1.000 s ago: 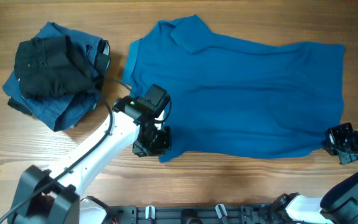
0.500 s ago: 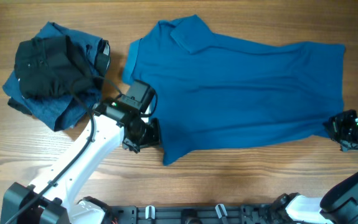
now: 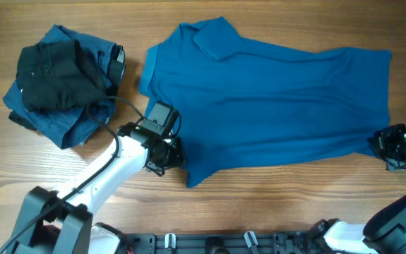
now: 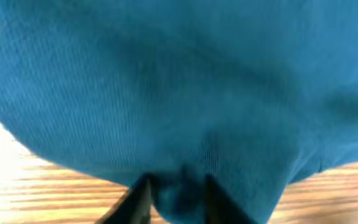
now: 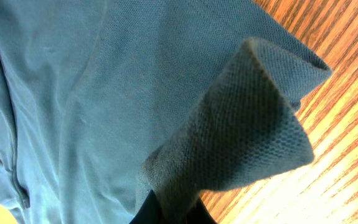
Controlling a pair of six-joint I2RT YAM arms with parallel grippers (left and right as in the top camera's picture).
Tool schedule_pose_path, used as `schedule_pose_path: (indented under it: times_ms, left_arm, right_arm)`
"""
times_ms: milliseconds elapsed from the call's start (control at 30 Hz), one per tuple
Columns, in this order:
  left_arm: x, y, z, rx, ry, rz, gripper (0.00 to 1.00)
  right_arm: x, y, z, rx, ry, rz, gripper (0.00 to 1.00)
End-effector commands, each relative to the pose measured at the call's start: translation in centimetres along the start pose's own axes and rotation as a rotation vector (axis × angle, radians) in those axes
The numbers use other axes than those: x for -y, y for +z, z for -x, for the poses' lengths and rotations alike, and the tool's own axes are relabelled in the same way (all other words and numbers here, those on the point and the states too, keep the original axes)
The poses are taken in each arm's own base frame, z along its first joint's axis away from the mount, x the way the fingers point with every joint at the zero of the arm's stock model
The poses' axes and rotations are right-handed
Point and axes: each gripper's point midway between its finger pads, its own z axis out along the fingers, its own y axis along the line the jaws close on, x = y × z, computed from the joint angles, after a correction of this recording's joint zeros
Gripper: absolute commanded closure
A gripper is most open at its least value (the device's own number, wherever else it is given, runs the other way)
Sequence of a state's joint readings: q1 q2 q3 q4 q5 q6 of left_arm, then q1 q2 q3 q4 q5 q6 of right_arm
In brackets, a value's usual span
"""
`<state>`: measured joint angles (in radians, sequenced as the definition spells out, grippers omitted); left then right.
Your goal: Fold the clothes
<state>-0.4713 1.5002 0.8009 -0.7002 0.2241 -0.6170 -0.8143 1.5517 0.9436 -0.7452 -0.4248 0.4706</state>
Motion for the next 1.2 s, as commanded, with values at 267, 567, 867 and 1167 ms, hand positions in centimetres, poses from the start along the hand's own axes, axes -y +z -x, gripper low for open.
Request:
schedule_pose_path:
  times_ms: [267, 567, 867, 1167]
  left_arm:
    - [0.7, -4.3, 0.0, 0.037, -0.018, 0.009, 0.96]
    - [0.5, -9.0, 7.0, 0.34, -0.037, 0.003, 0.96]
    - [-1.1, -5.5, 0.4, 0.023, -0.066, 0.041, 0.29]
    - [-0.7, 0.1, 0.3, -0.06, -0.133, -0.024, 0.62]
  right_arm:
    - [-3.1, -1.2, -1.2, -0.06, -0.066, 0.154, 0.96]
    - [-6.2, -1.8, 0.2, -0.015, -0.097, 0.306, 0.96]
    - [-5.5, -1.7, -0.6, -0.047, -0.081, 0.281, 0.96]
    - [-5.5, -1.7, -0.6, -0.047, -0.081, 0.28, 0.96]
